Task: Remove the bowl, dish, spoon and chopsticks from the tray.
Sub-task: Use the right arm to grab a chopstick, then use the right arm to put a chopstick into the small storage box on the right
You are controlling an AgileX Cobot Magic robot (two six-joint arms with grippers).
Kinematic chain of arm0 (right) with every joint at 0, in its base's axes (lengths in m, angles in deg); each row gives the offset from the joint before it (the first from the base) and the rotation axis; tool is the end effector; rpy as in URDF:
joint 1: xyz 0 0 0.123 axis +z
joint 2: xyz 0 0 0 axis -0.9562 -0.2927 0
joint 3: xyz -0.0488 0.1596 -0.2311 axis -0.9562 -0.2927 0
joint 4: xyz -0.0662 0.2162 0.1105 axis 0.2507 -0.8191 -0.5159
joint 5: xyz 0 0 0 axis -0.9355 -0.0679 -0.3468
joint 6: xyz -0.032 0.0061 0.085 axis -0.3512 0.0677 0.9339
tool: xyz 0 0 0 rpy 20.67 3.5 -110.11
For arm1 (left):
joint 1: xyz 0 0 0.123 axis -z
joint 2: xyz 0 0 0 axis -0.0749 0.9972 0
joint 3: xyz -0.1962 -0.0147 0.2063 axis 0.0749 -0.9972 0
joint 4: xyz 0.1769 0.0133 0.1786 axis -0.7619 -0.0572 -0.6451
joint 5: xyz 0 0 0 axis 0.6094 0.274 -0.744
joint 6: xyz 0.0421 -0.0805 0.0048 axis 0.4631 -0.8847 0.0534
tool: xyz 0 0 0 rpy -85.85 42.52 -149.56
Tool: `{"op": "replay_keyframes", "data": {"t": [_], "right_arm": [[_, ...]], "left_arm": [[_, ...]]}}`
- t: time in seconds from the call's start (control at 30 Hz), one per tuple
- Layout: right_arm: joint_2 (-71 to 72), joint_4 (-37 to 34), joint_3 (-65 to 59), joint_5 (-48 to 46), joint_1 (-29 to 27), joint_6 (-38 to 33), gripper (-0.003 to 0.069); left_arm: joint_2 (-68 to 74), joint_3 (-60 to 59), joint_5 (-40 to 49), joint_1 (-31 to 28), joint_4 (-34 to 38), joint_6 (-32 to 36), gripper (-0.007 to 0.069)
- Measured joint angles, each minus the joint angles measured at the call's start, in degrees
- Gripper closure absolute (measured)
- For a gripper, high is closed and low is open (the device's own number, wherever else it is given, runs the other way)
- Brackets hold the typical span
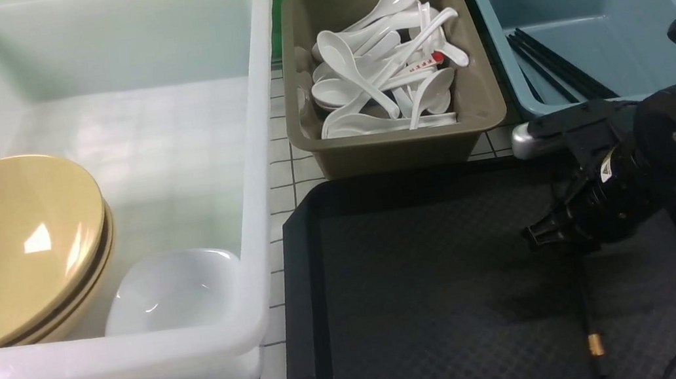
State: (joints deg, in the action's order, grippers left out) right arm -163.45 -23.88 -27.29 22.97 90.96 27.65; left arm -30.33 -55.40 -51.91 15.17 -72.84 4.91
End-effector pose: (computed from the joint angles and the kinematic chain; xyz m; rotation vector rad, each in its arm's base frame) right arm 0.3106 0.1008 0.1557 -0.3479 2.7777 0.0923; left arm 0.0518 -0.0119 0.2831 0.1977 1.6176 -0.1386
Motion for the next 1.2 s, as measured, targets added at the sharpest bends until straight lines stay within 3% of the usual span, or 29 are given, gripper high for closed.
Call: {"op": "replay_keyframes", "data": {"t": [0.17,0.33,0.43,0.53,0.63,0.77,0.9,0.97,1.03,1.1,1.2], "right_arm": [[3.0,1.2,-0.4,-6.4,0.6,-3.2,0.0600],[16.0,1.3,-1.3,-11.5,0.7,-5.8,0.0603],[25.3,3.7,-1.3,-3.5,0.4,-7.0,0.0603],[27.5,6.9,-1.1,13.1,-1.8,-7.0,0.0603],[22.1,7.9,2.2,31.5,-6.3,-4.6,0.0601],[7.4,8.1,13.1,38.2,-11.4,4.1,0.0540],[-0.8,8.1,19.4,36.1,-13.3,7.2,0.0412],[-1.6,8.1,21.5,29.8,-13.6,8.0,0.0336],[0.6,8.1,22.4,22.9,-13.6,8.1,0.0316],[4.4,8.1,21.9,16.3,-13.6,8.1,0.0334],[16.6,8.2,15.0,10.7,-12.7,5.4,0.0446]], "left_arm": [[0.0,0.0,-0.1,0.0,0.0,0.1,0.0631],[0.0,0.0,-0.8,0.0,0.0,0.1,0.0631],[0.0,-0.6,-2.9,0.0,0.0,0.1,0.0631],[0.0,-2.5,-6.2,0.0,0.0,0.1,0.0631],[0.0,-4.0,-8.6,0.0,0.0,0.1,0.0631],[0.0,-4.1,-10.8,0.0,0.0,0.1,0.0631],[0.0,-4.1,-10.9,0.0,0.0,0.1,0.0631],[0.0,-4.1,-10.6,0.0,0.0,0.1,0.0631],[0.0,-4.1,-10.4,0.0,0.0,0.1,0.0631],[0.0,-4.1,-10.3,0.0,0.0,0.1,0.0631],[0.0,-4.1,-10.3,0.0,0.0,0.1,0.0631]]}}
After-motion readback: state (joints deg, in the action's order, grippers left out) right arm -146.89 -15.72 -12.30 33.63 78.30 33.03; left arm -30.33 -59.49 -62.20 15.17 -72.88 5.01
